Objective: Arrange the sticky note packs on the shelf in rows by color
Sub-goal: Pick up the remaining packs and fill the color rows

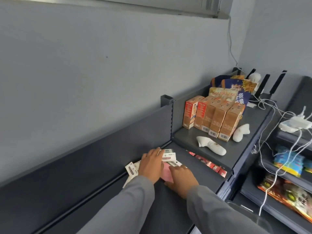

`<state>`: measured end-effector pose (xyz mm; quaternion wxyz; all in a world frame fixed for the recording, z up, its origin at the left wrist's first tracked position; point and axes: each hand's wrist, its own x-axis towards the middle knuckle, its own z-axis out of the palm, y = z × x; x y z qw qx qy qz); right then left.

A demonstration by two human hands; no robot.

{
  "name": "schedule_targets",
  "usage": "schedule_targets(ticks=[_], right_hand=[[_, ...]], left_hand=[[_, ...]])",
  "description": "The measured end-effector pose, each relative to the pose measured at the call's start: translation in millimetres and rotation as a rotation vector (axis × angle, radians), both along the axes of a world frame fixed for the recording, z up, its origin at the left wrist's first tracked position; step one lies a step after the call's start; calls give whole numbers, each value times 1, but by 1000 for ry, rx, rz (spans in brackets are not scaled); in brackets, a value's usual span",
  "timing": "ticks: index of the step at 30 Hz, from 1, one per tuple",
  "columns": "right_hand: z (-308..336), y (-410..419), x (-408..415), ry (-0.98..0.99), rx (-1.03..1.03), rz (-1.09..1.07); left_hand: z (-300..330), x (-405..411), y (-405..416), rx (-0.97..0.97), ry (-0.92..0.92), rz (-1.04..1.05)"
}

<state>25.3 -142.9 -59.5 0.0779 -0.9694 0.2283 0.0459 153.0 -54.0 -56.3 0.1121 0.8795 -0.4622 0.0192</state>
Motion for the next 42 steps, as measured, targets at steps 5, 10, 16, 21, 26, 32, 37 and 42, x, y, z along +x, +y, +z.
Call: schedule_targets(ticks=[5, 10, 16, 21, 26, 32, 37, 42], right_hand=[[13, -12, -29, 30, -19, 170], [12, -42, -64, 0, 53, 153], [15, -78, -91, -388, 489, -183], [20, -46, -81, -691, 1381, -443], [19, 5, -84, -719, 1733, -403], [29, 53, -88, -770, 1910, -406], [33, 141, -81, -817, 1843, -452], [42, 281, -98, -642, 1812, -213]], left_hand=[[-13, -1, -37, 119, 38, -26], [-13, -6, -40, 203, -46, 48], [2, -38, -5, -229, 96, 166], [18, -67, 41, -512, 219, 318], [3, -96, 82, -490, 324, 454], [37, -127, 144, -786, 395, 584], [56, -163, 229, -860, 409, 668], [68, -198, 352, -863, 308, 779]])
